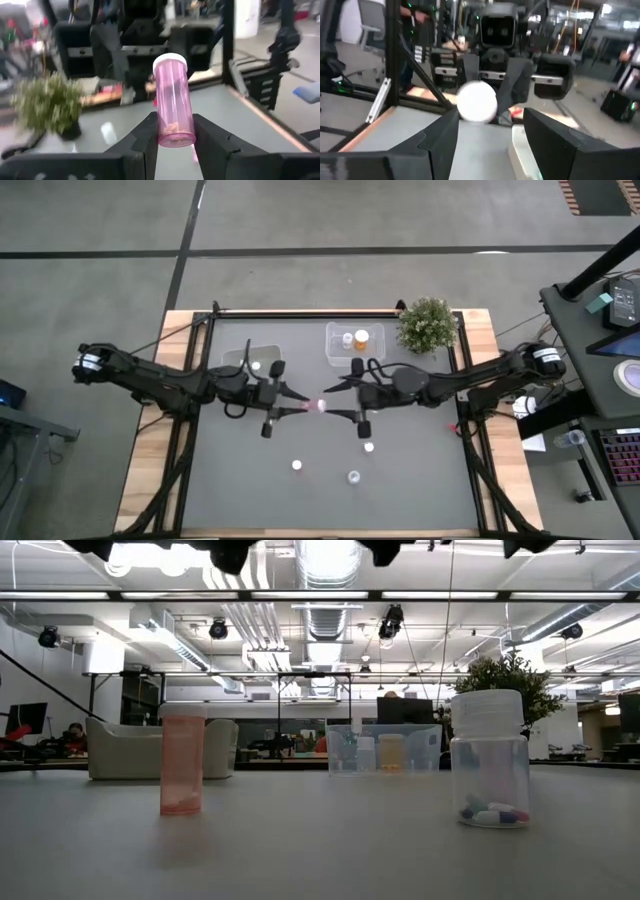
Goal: Pick and place medicine bottles into bin by pill shape (circle, oval)
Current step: Put the top small pink pill bottle into the gray bin
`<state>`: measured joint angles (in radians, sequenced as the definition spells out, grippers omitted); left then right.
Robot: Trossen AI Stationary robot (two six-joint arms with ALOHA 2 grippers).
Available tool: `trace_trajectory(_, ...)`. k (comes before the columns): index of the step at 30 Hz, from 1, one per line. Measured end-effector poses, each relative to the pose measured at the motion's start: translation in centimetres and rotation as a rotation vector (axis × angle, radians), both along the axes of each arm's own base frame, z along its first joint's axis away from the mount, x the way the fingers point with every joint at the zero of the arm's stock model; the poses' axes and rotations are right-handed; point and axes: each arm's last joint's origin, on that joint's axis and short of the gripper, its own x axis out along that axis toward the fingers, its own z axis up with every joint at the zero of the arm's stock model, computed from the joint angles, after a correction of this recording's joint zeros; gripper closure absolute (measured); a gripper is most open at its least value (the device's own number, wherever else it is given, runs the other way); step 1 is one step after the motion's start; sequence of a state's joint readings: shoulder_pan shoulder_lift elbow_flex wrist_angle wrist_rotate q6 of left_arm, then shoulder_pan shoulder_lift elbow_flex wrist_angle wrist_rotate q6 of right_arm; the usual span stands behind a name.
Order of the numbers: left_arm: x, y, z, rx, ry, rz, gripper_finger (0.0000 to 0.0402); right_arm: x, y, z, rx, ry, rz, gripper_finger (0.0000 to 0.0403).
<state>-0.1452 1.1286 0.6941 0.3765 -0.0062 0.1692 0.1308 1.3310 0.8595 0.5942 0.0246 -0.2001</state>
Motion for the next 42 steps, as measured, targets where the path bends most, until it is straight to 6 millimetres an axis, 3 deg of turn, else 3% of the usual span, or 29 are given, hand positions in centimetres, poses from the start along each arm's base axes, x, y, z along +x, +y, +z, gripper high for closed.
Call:
trace_trajectory(8, -0.8, -0.5, -0.3, 0.039, -0.295, -0.023, 0.0311, -2.3, 0.0, -2.3, 0.031, -0.197, 0.008, 0.0195)
trace_trajectory(16, 0.8, -0.8, -2.3, 0.141, -0.421, -0.002, 0.0311, -0.2, 0.5, -4.1, 0.033, -0.349, 0.019, 0.0195)
trace_trajectory(30, 2.8, -0.9, -4.5, 0.134, -0.514, 0.099, 0.0311, 2.0, 0.9, -3.4, 0.044, -0.413, 0.067, 0.0198)
trace_trajectory(42, 4.4, -1.2, -4.8, 0.127, -0.543, 0.103, 0.0311, 2.9, 1.0, -3.7, 0.035, -0.407, 0.035, 0.0208)
